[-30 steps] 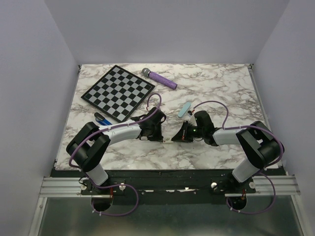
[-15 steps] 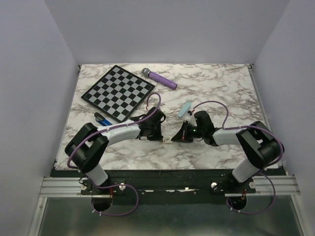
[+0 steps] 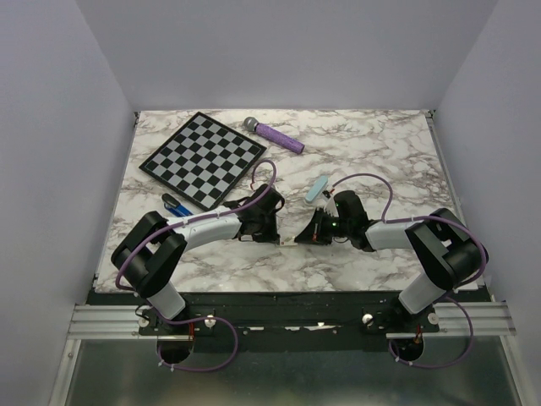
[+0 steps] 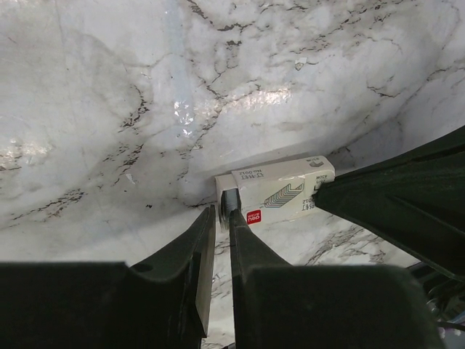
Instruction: Load the staples into the stapler
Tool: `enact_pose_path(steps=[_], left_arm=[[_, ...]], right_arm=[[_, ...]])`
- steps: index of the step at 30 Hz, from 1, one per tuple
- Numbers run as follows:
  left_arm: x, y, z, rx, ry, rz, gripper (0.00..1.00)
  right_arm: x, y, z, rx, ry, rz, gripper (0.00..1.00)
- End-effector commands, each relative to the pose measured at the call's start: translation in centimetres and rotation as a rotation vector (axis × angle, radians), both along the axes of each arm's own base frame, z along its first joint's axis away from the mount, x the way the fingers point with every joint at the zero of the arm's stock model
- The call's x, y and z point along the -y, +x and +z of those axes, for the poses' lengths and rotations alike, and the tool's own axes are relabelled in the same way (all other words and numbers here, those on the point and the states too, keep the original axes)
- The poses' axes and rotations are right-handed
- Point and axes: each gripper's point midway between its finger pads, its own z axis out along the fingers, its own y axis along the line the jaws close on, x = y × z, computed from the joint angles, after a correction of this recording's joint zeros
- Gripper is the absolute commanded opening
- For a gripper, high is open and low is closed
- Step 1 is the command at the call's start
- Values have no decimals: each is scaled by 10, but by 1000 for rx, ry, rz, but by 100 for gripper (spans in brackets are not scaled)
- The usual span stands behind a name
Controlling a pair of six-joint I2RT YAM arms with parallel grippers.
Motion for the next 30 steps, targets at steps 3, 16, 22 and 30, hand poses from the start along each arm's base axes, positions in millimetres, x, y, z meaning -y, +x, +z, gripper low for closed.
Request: enact_pose_path(steps=[3,16,22,30], left_arm=[[-6,-2,-9,-17,38,-2,21],[4,1,-5,-11,-4,-12,17],[6,1,-4,-10,-17,-8,10],[6,2,-3,-5,-21,3,0]], right_arm=[[0,-3,-2,1,14,15,1],[-4,-7,-2,-23,51,32,5],[-6,-7,-1,-24,60,39,19],[-9,-7,-4,-33,75,49,23]])
